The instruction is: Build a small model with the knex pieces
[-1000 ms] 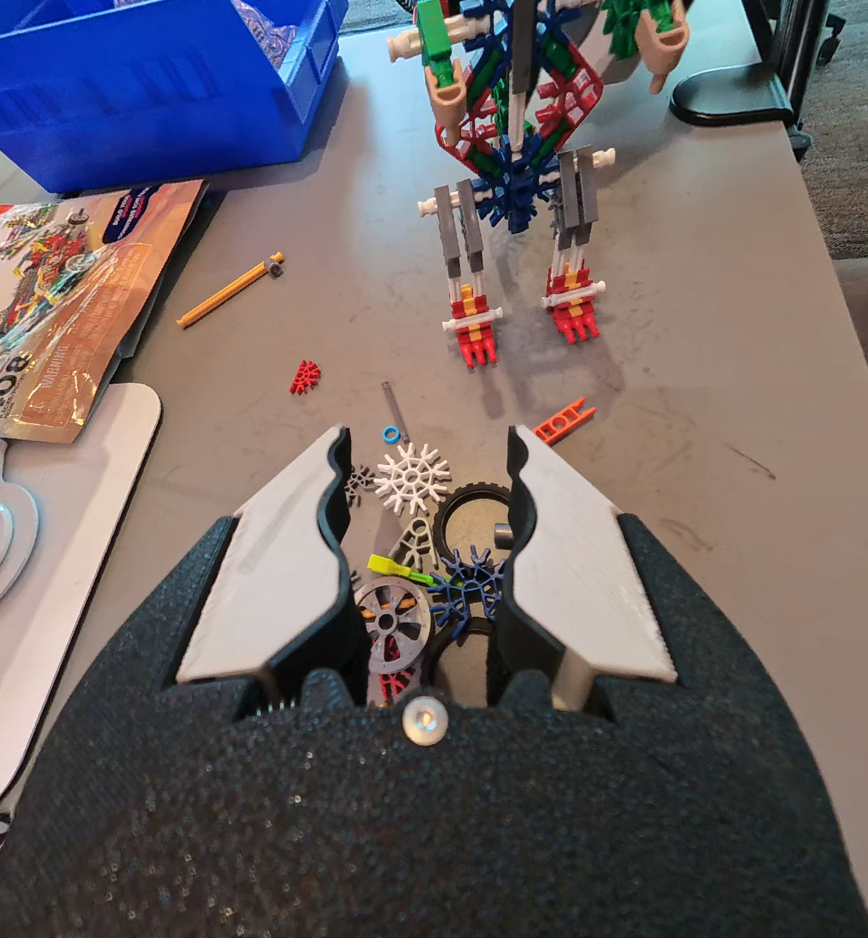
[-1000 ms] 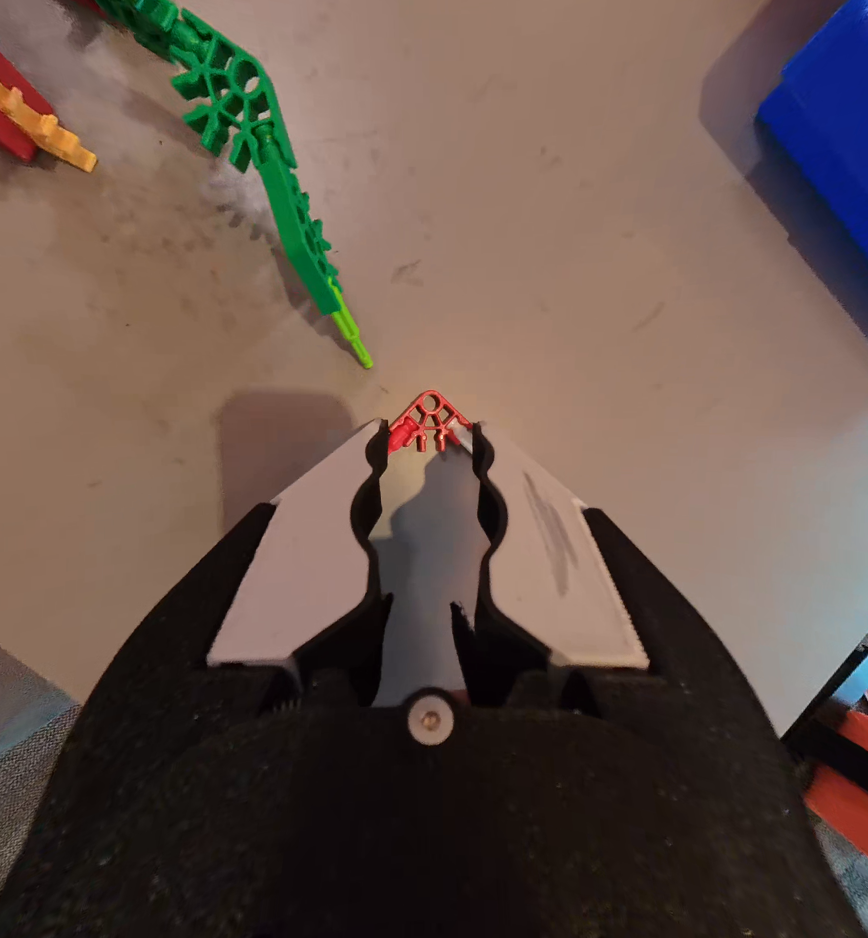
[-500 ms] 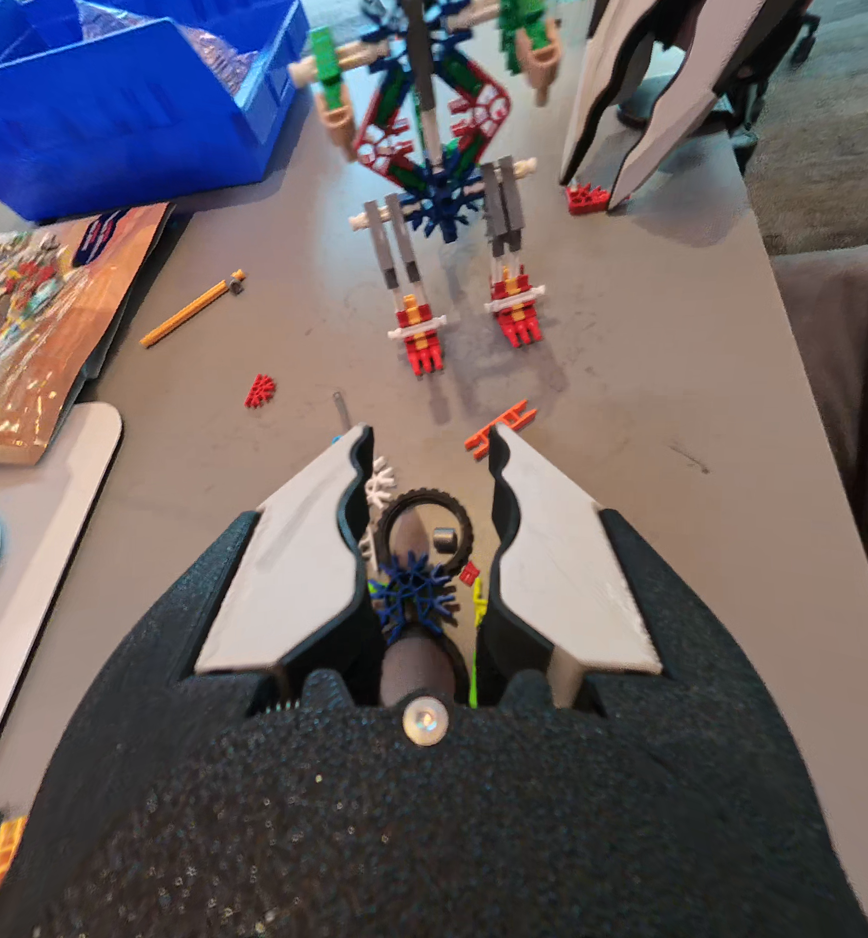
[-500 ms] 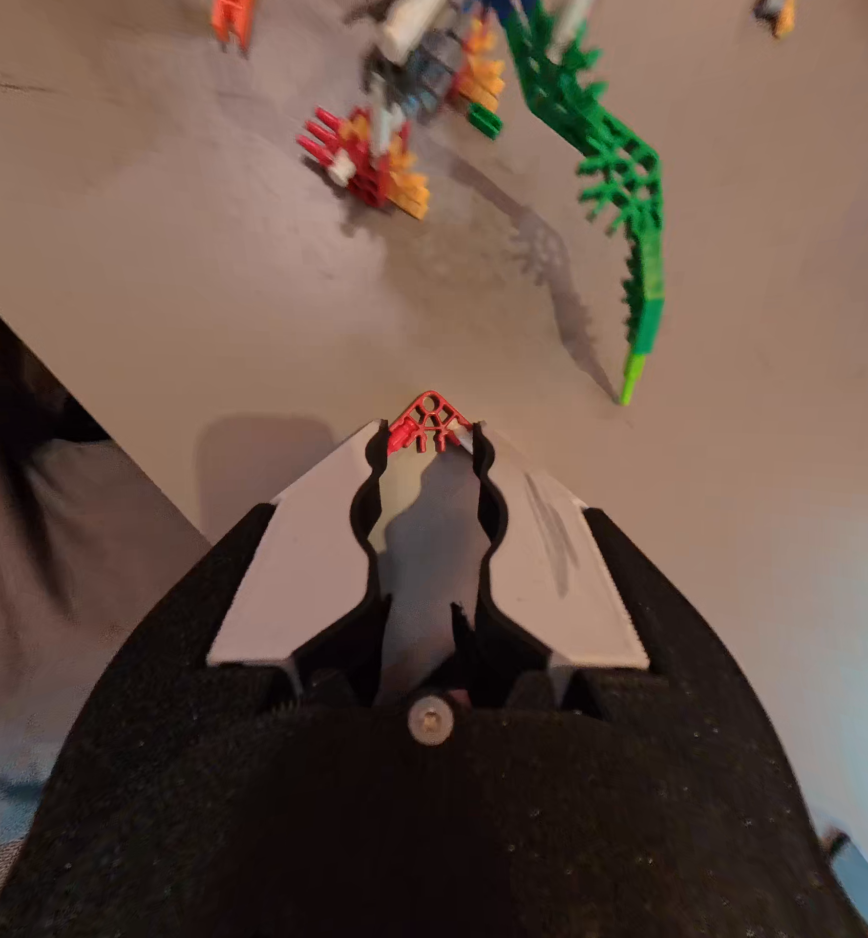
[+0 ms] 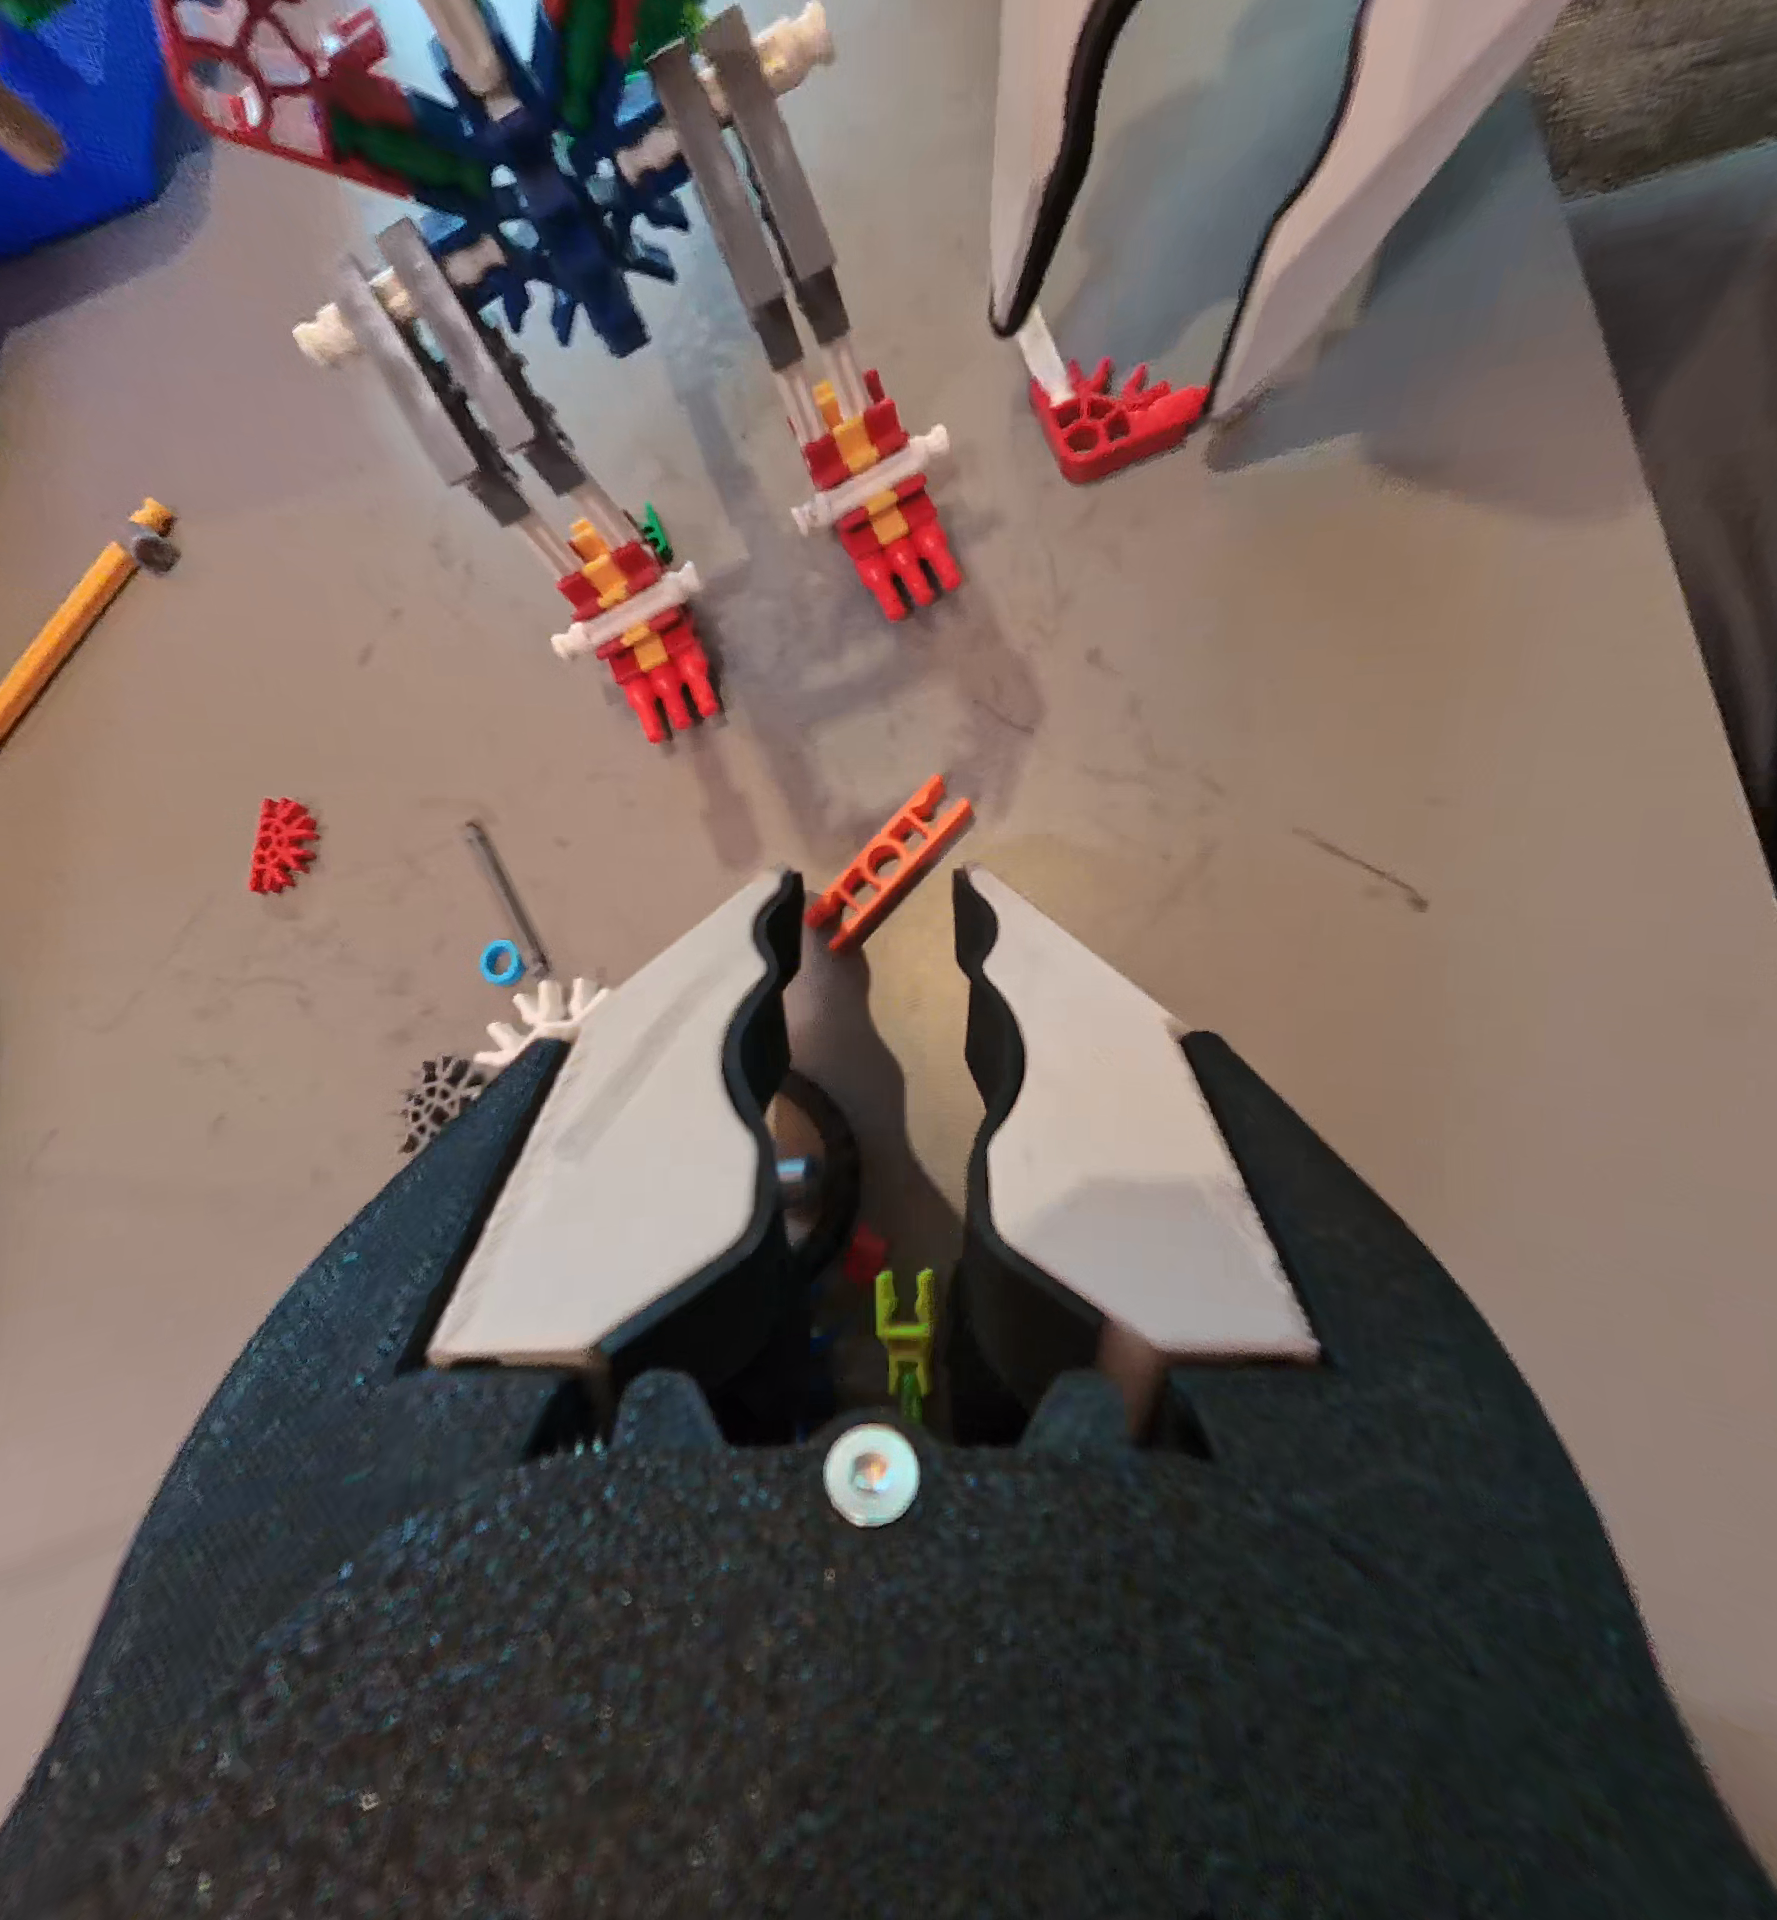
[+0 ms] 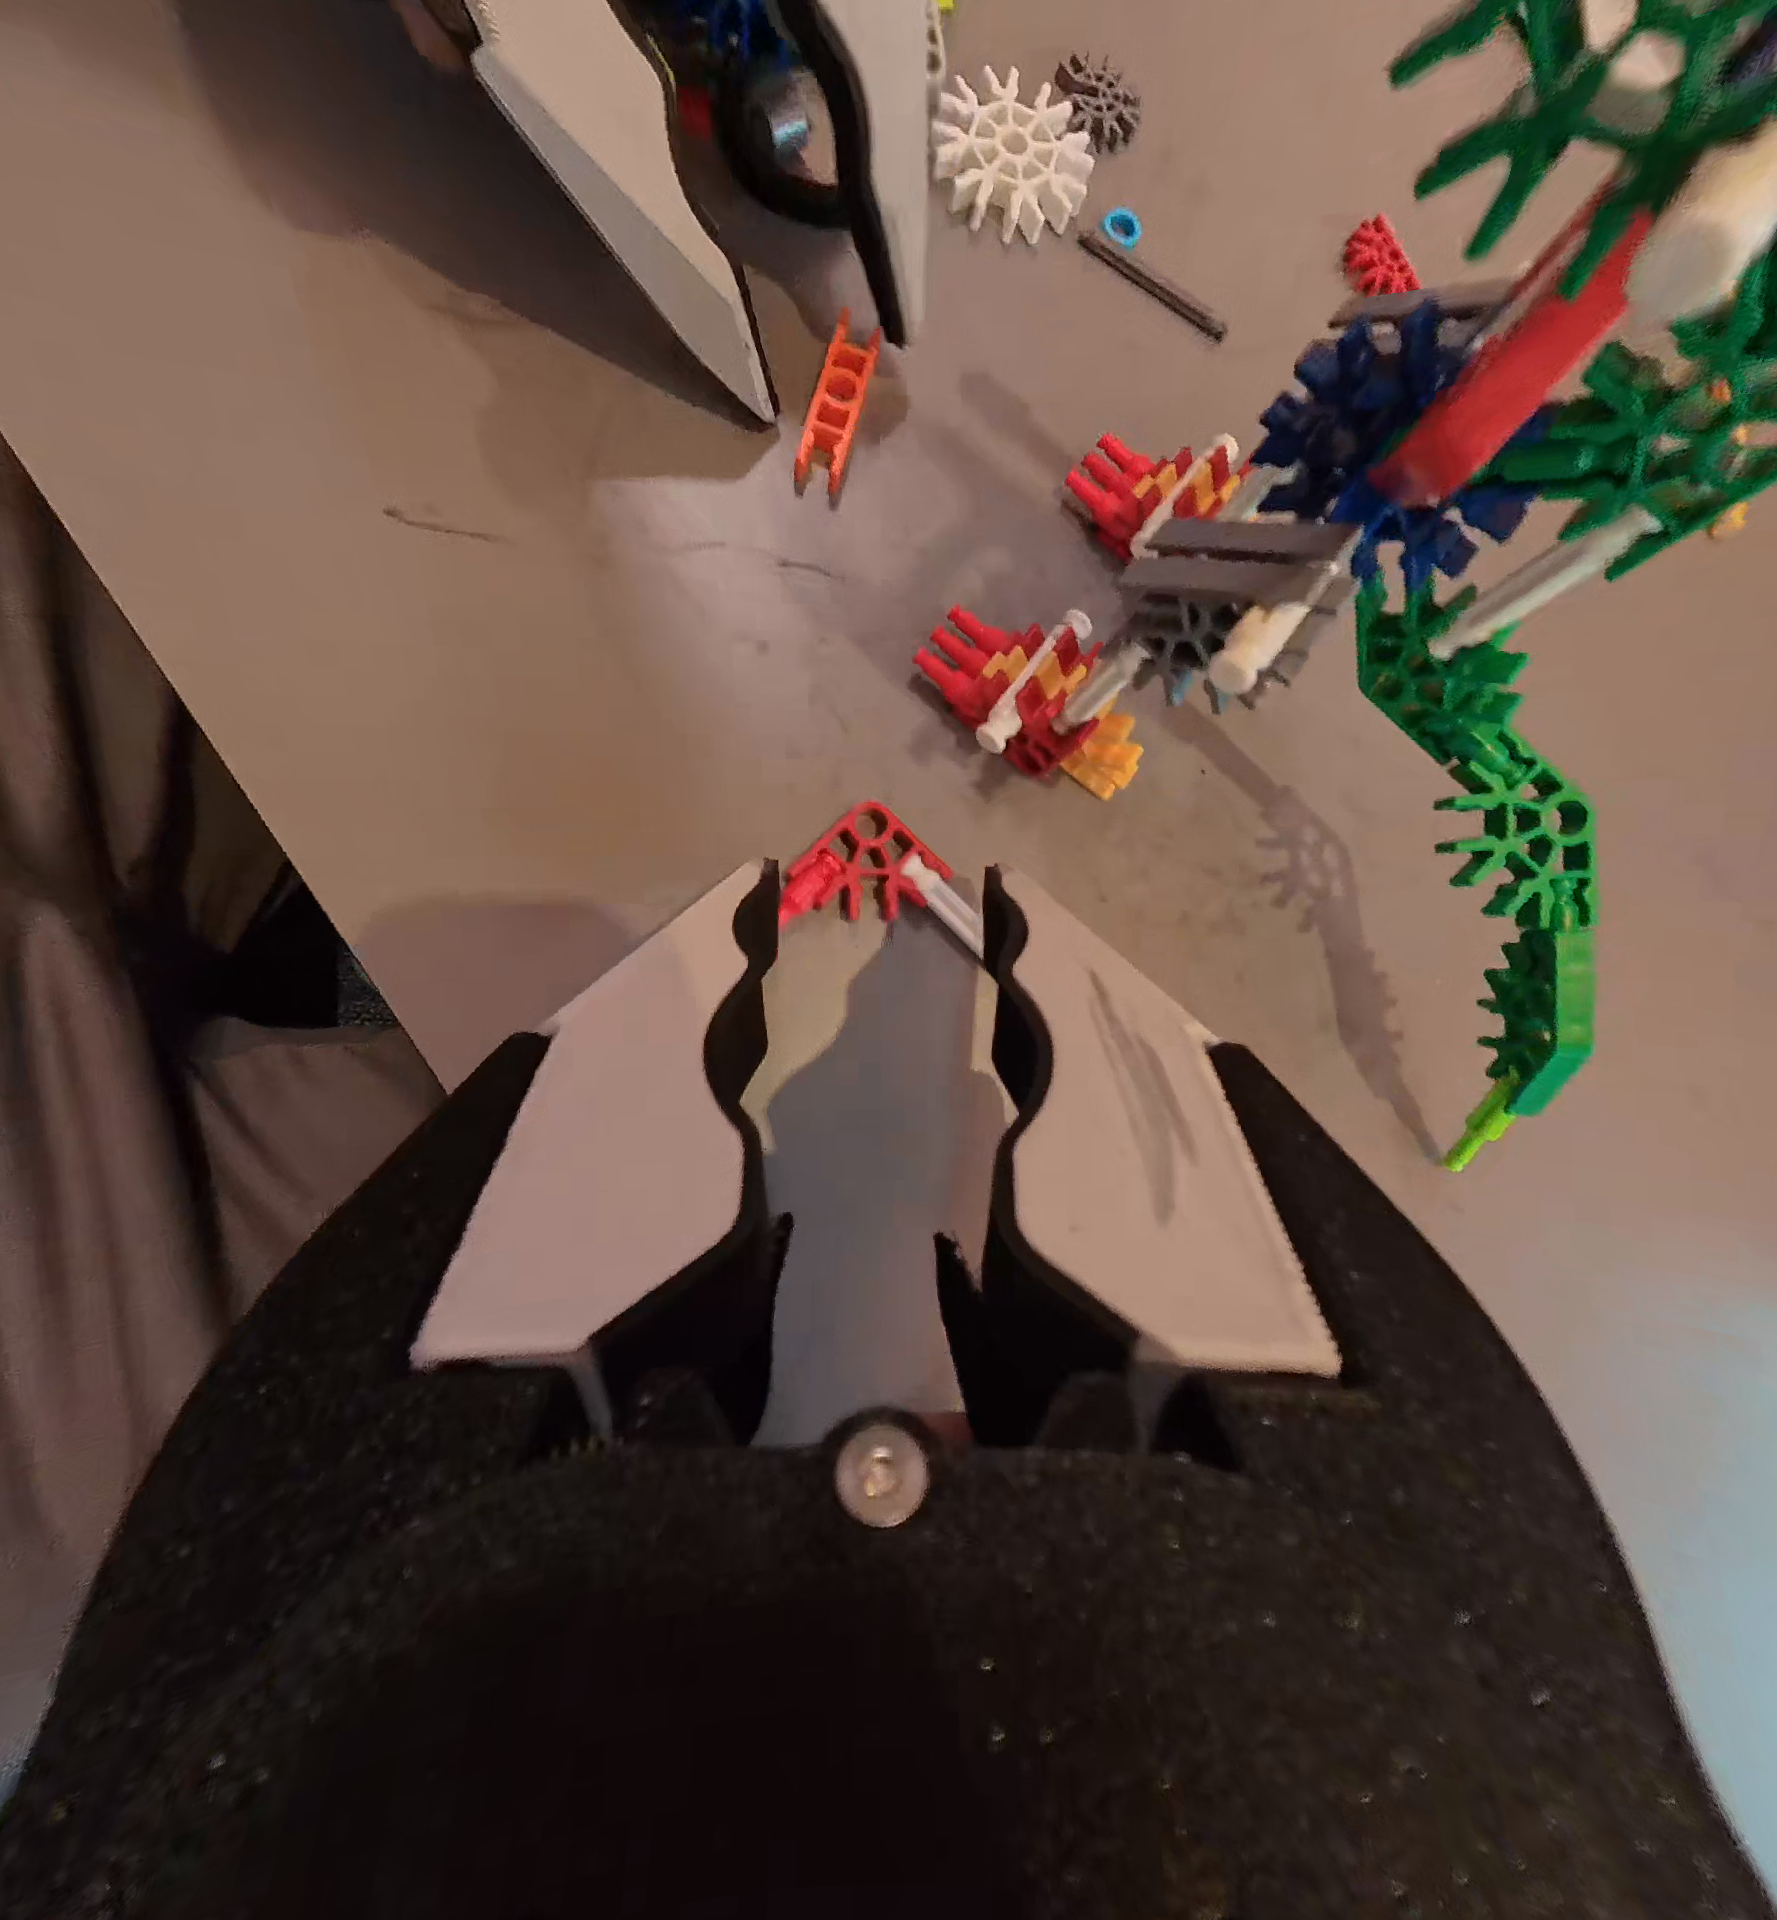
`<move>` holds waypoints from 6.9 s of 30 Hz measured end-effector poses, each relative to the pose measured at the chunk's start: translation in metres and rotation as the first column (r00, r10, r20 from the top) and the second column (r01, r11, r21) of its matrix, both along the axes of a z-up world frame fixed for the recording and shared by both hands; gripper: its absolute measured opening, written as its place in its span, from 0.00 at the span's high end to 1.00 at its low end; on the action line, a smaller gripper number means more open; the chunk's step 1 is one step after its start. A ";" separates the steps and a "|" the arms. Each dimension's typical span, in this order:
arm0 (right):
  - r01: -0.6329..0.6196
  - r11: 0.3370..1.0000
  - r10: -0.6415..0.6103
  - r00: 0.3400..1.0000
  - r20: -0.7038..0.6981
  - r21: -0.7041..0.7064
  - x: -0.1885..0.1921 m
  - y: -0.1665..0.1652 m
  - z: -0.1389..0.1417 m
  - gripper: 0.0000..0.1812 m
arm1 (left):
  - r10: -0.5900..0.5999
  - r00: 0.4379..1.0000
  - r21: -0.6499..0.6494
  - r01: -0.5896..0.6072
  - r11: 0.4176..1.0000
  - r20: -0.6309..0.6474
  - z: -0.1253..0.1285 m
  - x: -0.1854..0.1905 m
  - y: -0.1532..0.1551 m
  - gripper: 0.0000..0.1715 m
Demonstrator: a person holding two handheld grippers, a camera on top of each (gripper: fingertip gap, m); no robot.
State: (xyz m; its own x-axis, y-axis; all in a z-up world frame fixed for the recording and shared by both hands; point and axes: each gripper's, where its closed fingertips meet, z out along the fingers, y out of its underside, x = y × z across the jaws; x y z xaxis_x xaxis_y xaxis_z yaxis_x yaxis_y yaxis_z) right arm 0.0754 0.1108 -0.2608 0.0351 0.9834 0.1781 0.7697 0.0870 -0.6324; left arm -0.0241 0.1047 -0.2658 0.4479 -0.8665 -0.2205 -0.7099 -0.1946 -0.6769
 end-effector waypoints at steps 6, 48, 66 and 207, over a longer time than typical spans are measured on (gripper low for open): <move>0.008 1.000 -0.008 1.000 -0.010 -0.017 0.010 0.000 -0.003 0.79 | -0.028 0.999 -0.004 0.028 1.000 -0.021 -0.001 0.002 -0.007 0.95; -0.224 0.967 0.231 0.972 -0.052 0.118 -0.093 -0.074 -0.003 0.83 | 0.141 0.990 0.101 -0.138 0.985 -0.022 0.017 -0.053 -0.075 0.82; -0.128 0.977 0.165 0.961 -0.224 0.171 -0.089 -0.054 0.013 0.82 | 0.410 0.908 0.145 -0.396 0.907 -0.085 0.024 -0.121 -0.063 0.77; -0.072 0.989 0.091 0.985 -0.145 0.132 -0.065 -0.031 -0.002 0.82 | 0.643 0.688 0.014 -0.679 0.734 -0.336 0.000 -0.202 -0.042 0.87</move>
State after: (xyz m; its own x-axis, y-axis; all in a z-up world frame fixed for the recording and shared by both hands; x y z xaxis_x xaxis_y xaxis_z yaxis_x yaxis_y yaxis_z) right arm 0.0102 0.0800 -0.2627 -0.0085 0.9541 0.2995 0.6537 0.2320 -0.7204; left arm -0.2258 0.0628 -0.2656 0.8399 -0.3968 -0.3702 -0.5298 -0.7472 -0.4013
